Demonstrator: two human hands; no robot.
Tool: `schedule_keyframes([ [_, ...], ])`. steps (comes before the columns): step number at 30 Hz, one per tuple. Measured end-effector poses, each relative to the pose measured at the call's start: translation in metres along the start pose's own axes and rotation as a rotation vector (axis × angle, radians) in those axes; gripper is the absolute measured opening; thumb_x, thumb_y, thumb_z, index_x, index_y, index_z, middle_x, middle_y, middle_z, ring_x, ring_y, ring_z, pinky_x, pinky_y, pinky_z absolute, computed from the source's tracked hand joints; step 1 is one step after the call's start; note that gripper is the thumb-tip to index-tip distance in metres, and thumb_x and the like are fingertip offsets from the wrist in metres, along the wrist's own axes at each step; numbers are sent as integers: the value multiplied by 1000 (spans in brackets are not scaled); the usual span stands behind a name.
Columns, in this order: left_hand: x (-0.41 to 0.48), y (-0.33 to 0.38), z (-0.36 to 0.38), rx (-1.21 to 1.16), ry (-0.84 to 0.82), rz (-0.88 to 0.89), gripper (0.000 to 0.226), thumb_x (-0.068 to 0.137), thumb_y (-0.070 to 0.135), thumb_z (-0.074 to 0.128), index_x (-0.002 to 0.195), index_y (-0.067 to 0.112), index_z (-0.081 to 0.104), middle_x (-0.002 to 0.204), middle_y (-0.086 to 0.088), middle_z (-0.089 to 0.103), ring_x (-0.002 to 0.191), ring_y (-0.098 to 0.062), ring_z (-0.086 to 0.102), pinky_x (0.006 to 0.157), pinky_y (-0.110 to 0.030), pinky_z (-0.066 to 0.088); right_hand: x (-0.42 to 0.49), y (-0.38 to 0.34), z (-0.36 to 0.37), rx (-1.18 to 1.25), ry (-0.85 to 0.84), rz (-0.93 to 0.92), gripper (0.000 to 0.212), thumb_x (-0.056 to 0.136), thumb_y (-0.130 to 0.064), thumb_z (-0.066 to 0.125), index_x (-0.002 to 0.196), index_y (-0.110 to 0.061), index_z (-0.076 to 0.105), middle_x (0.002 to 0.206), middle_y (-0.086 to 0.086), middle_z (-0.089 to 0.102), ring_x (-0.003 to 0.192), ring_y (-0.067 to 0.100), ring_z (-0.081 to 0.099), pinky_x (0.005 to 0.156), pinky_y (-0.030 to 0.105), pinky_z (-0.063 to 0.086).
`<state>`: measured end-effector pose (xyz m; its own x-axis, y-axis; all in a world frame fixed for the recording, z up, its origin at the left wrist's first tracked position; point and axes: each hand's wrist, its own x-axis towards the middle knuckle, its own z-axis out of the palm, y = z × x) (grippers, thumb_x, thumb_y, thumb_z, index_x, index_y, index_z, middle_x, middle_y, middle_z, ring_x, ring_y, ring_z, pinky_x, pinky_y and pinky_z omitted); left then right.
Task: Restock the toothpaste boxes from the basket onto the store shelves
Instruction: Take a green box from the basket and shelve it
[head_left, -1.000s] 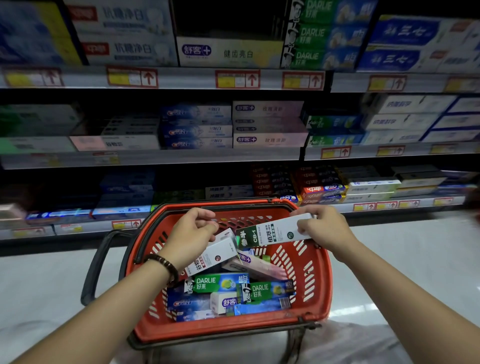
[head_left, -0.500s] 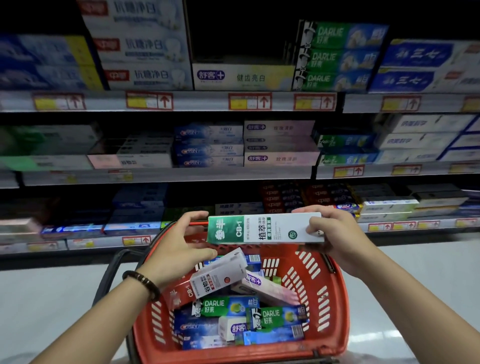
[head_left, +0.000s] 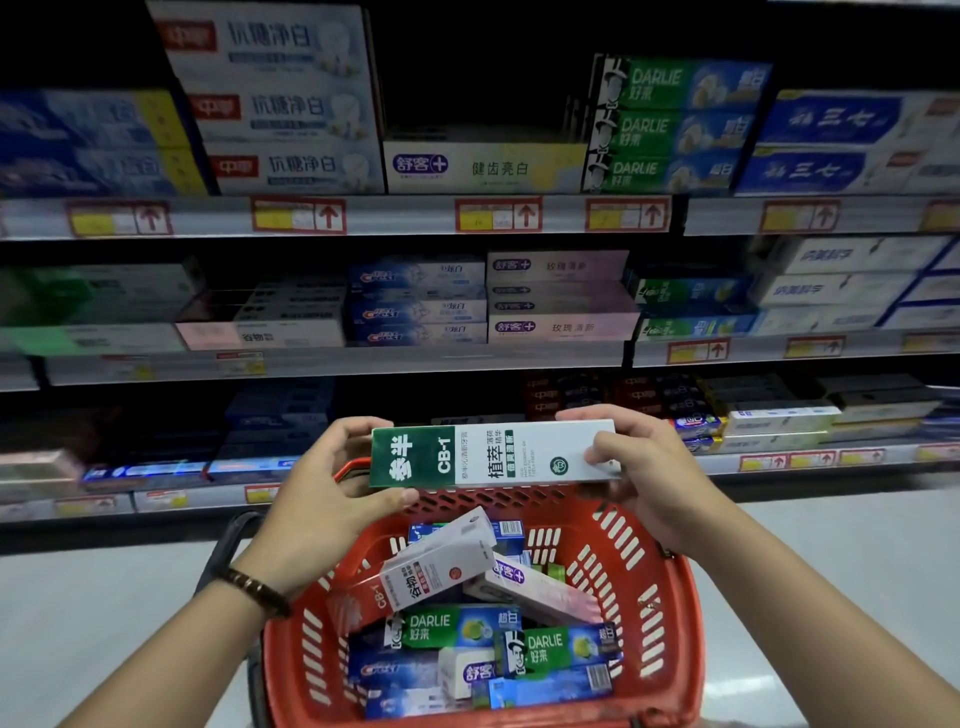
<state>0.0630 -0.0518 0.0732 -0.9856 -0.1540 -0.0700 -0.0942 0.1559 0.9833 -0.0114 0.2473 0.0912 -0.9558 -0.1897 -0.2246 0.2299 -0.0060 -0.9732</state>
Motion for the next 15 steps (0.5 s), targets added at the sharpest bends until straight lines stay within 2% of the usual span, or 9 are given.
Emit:
schedule_keyframes([
  [1, 0, 2, -1, -2, 7, 13, 63, 76, -7, 85, 124, 26, 61, 128, 2, 70, 103, -19, 76, 93, -37, 61, 0, 0, 1, 10, 5, -12, 39, 91, 11, 56, 105, -15, 82, 111, 19, 78, 106, 39, 75, 60, 35, 59],
  [3, -1, 4, -4, -9, 19, 32, 63, 77, -7, 84, 125, 26, 61, 130, 4, 69, 103, -19, 77, 92, -32, 61, 1, 0, 3, 32, 8, -26, 39, 93, 10, 57, 107, -17, 81, 112, 19, 78, 105, 37, 76, 67, 40, 59],
  [9, -4, 9, -7, -35, 9, 34, 61, 80, -3, 81, 129, 27, 60, 129, 11, 70, 105, -18, 76, 90, -36, 62, 3, 4, 7, 53, 46, -68, 34, 96, 6, 63, 107, -21, 80, 116, 17, 75, 107, 38, 75, 78, 56, 63],
  [12, -4, 11, -7, -69, 19, 25, 58, 80, 1, 80, 129, 25, 60, 127, 11, 71, 104, -19, 76, 89, -36, 63, 2, 3, 9, 72, 66, -96, 32, 96, 6, 64, 107, -20, 80, 117, 18, 72, 101, 39, 75, 64, 44, 63],
  [15, -5, 13, -7, -80, 19, 7, 56, 82, 4, 79, 130, 26, 60, 128, 12, 71, 104, -21, 76, 93, -49, 60, 3, 4, 10, 74, 70, -114, 33, 97, 5, 65, 108, -22, 80, 116, 17, 73, 100, 38, 76, 61, 41, 61],
])
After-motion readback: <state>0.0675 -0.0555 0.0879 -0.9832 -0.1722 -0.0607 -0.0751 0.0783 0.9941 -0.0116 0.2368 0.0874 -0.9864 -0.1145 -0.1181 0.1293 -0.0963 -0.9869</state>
